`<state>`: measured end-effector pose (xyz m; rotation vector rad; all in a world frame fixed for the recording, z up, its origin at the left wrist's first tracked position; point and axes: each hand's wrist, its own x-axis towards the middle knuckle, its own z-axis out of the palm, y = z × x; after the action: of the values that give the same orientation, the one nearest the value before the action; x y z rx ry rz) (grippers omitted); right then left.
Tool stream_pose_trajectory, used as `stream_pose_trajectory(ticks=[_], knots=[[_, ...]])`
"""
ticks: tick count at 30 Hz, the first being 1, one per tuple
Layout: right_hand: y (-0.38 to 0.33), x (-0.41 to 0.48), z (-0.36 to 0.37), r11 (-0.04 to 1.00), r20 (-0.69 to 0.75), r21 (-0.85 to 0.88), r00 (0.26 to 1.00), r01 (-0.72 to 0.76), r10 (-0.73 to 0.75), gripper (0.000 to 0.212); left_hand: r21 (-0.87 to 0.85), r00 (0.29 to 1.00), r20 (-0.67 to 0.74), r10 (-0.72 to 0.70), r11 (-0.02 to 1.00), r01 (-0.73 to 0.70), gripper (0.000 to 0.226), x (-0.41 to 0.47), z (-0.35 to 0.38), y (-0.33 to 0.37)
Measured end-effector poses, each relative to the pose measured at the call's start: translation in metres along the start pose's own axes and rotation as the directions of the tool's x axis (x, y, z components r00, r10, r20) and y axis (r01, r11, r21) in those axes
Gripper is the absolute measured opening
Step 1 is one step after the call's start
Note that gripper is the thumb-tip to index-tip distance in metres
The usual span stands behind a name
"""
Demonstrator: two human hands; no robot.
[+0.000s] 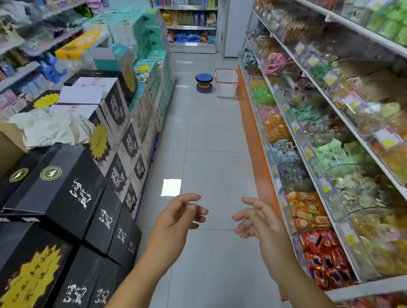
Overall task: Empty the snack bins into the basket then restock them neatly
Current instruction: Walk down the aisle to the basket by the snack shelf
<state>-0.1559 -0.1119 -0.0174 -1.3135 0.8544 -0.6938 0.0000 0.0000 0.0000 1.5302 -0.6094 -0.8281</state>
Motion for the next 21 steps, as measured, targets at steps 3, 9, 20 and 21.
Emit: stream_pose_trajectory(ticks=[3, 9, 20, 21], knots=[[0.000, 0.013, -0.009, 1.000, -0.006, -0.013, 1.000, 0.001, -0.001, 0.031, -0.003, 1.000, 0.000, -0.007, 1.000, 0.007, 0.022, 0.011, 0.008, -0.002], [-0.008, 0.064, -0.007, 0.999, 0.033, -0.041, 0.999, 0.016, -0.015, 0.032, -0.049, 0.997, -0.022, -0.076, 0.996, 0.075, 0.022, 0.032, 0.010, -0.014], [-0.013, 0.249, 0.053, 0.997, 0.141, -0.067, 0.990, 0.024, -0.015, 0.031, -0.080, 0.968, -0.177, -0.176, 0.983, 0.164, 0.021, 0.175, -0.050, -0.041], [-0.011, 0.270, 0.057, 0.997, 0.134, -0.074, 0.991, 0.010, 0.000, 0.031, -0.085, 0.968, -0.177, -0.178, 0.983, 0.165, 0.021, 0.199, -0.053, -0.041]])
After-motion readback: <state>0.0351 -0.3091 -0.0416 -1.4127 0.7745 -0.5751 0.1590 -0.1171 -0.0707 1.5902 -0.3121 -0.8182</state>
